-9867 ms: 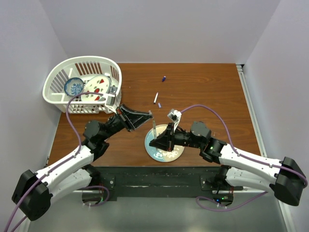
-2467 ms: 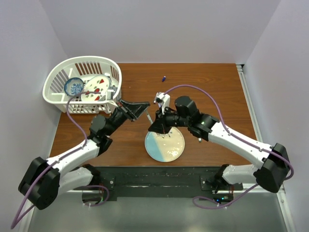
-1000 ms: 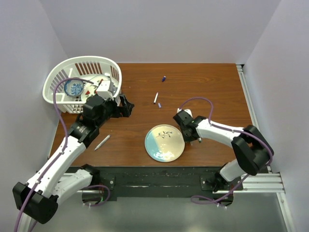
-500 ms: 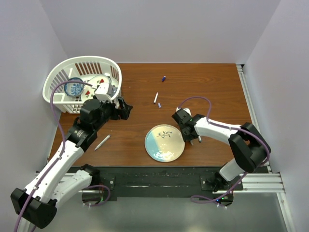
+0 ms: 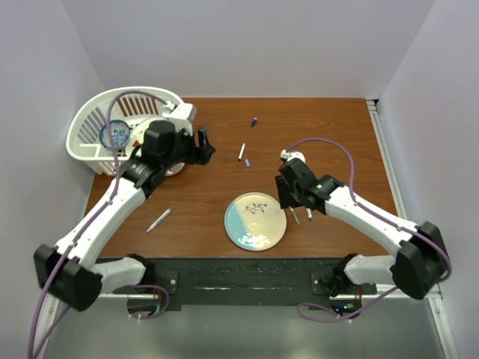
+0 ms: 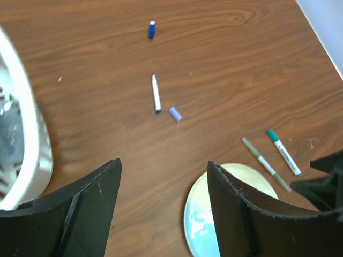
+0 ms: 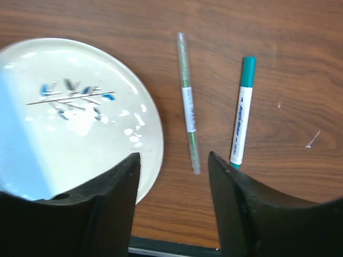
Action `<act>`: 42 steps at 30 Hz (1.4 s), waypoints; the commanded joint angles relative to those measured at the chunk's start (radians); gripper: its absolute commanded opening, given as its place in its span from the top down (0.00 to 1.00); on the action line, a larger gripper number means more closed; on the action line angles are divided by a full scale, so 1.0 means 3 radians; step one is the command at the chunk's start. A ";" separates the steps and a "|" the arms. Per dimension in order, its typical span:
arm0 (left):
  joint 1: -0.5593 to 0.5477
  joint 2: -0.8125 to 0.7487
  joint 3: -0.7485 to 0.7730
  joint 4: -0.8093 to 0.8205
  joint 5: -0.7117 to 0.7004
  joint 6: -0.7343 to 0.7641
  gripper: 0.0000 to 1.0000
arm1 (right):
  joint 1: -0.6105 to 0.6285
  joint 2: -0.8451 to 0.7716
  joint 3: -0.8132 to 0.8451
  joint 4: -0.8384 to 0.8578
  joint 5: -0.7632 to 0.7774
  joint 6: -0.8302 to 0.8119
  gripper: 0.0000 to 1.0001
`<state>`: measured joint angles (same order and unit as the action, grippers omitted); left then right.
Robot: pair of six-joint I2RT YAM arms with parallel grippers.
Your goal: Insert the pens into the pen caps
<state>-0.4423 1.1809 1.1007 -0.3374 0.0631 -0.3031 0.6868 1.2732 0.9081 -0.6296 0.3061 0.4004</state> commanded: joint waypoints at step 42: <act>-0.0397 0.4148 0.3065 -0.0419 -0.0783 0.0514 0.64 | -0.0004 -0.1636 -0.0440 0.0606 -0.0882 0.0199 0.39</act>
<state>-0.5690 2.4062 1.9907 -0.4774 -0.1467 -0.1783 0.6868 0.7971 0.7788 -0.4774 0.0566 0.4534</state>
